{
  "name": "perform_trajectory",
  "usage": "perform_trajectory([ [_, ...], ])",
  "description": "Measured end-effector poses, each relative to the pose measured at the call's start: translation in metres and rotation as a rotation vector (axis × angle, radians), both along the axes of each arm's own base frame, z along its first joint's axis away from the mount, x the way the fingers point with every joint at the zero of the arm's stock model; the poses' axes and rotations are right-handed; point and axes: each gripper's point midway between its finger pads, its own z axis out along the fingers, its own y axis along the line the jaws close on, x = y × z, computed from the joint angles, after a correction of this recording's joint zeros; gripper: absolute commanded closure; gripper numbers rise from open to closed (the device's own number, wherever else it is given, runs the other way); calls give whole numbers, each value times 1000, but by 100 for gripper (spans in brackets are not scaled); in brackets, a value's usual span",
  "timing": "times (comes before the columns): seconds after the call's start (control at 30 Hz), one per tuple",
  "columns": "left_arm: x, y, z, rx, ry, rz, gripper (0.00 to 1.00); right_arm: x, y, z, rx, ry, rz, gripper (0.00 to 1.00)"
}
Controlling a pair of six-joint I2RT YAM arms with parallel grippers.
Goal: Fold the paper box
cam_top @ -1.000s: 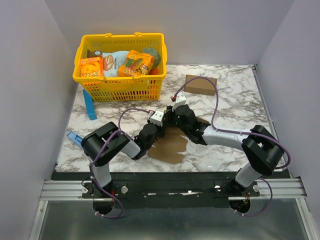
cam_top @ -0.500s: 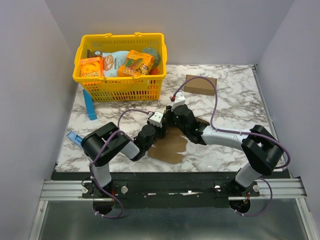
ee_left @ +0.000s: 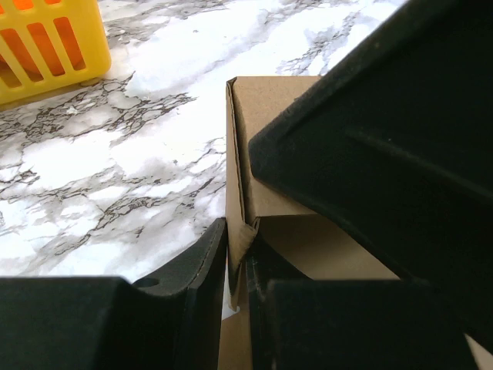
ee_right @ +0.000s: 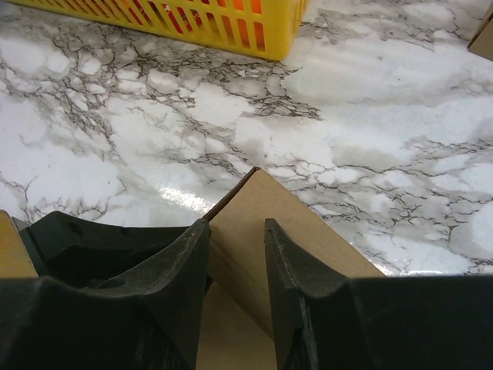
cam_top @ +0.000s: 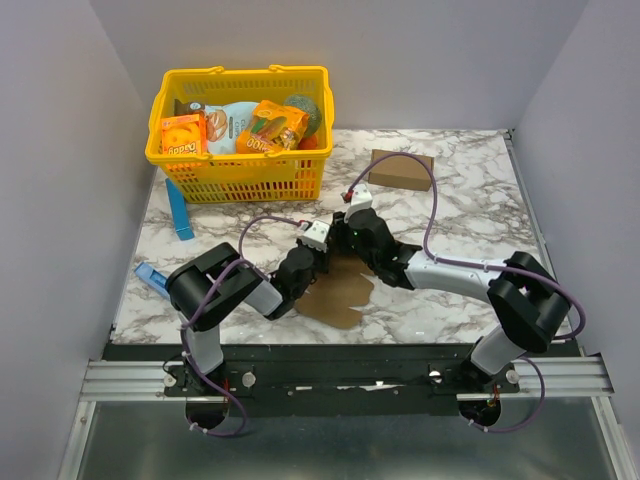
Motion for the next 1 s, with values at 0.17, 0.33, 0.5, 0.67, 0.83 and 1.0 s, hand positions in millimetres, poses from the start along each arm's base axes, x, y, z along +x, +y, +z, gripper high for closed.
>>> perform_trajectory([
  [0.17, 2, 0, -1, 11, -5, 28, 83, -1, -1, -1, 4, 12, -7, 57],
  [0.33, 3, 2, -2, 45, -9, 101, 84, -1, -2, -1, 14, 21, -24, 60],
  [0.5, 6, 5, -2, 71, -13, 181, 88, 1, -6, -2, 24, 29, -53, 62],
  [0.67, 8, 9, -3, 95, -14, 252, 88, 2, -9, -4, 28, 38, -79, 62],
  [0.83, 7, 12, -3, 96, -11, 287, 88, 3, -11, -6, 44, 48, -96, 61],
  [1.0, 7, 11, -3, 88, -11, 282, 90, 2, -10, -5, 42, 54, -87, 44],
])
